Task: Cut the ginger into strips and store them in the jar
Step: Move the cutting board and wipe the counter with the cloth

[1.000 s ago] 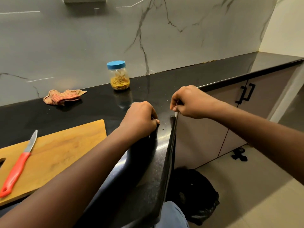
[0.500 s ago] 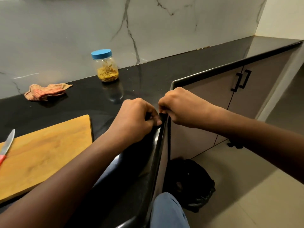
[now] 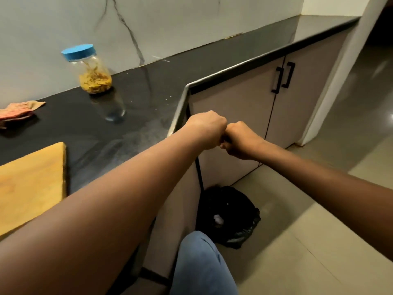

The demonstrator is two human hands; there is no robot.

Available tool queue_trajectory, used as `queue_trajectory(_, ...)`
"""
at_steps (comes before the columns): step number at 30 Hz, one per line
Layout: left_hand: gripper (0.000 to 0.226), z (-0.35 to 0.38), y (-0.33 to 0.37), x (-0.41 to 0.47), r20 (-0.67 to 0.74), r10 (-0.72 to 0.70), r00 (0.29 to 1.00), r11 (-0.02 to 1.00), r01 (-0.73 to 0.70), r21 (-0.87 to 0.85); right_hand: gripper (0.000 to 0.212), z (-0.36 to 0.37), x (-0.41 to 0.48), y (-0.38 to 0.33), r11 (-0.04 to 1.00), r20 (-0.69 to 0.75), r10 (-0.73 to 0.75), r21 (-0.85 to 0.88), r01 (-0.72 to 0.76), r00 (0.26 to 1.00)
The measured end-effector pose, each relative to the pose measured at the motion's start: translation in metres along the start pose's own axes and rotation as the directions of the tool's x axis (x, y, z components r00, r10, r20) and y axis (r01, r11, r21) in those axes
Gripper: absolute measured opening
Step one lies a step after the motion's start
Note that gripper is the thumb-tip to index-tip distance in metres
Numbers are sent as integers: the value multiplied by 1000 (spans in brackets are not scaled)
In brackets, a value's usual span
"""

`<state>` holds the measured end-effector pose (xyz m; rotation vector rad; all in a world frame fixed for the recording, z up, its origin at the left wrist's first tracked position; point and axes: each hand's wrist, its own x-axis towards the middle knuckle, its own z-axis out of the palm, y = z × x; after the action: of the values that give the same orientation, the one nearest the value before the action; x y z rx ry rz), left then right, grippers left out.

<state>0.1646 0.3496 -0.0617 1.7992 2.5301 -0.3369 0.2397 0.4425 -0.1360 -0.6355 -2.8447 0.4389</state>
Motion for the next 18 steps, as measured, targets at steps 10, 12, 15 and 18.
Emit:
queue_trajectory(10,18,85,32,63,325,-52,944,982,107,-154,19,59,5,51,992,194,122,-17,-122,973)
queue_trajectory(12,24,109,37,68,304,-46,952,974,110,-197,26,69,8,60,989,192,145,-35,-141,971)
queue_trajectory(15,13,132,42,70,254,-99,962,966,153,-206,29,85,10,68,990,205,142,-19,-141,968)
queue_trajectory(18,23,140,45,64,206,-165,965,950,212,-228,29,94,8,75,992,232,127,0,-130,964)
